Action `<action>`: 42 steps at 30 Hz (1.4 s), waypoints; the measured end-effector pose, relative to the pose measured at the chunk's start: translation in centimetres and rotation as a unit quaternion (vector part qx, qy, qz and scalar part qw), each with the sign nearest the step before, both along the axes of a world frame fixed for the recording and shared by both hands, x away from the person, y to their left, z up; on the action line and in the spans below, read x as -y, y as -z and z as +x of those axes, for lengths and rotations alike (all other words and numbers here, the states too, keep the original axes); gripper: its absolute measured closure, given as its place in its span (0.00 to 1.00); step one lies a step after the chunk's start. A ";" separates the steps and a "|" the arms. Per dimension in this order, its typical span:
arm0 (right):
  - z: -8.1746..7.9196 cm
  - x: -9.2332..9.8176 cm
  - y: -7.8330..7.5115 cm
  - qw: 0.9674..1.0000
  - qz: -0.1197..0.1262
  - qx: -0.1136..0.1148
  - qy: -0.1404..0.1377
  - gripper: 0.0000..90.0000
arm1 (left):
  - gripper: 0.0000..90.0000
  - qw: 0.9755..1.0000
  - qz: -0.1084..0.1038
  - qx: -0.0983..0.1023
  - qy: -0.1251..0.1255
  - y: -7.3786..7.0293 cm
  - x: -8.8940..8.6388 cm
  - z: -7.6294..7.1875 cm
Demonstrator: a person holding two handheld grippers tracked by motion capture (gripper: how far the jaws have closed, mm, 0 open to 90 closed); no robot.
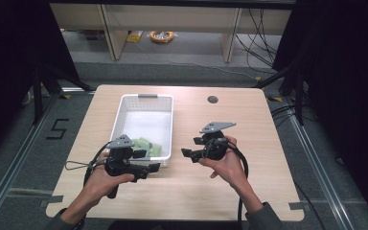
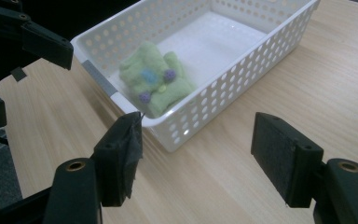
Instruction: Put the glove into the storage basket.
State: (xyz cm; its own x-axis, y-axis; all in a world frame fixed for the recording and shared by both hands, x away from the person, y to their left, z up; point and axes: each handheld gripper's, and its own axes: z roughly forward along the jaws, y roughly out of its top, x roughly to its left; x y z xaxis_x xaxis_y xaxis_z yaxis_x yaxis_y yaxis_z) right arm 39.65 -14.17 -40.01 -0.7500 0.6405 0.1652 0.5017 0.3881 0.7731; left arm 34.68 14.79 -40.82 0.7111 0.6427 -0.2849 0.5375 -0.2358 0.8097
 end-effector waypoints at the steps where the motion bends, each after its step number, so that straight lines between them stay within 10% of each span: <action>1: -0.2 0.0 0.1 1.000 0.007 -0.005 0.000 0.38 | 0.25 1.000 -0.003 0.001 -0.001 0.2 0.1 -0.1; 21: -2.3 2.3 1.5 0.999 0.039 0.017 -0.001 0.33 | 0.22 1.000 -0.021 0.003 0.015 2.6 1.6 -2.1; 42: -4.4 3.3 3.9 0.999 0.040 -0.010 0.007 0.27 | 0.22 0.999 -0.014 0.004 0.030 4.4 2.1 -3.6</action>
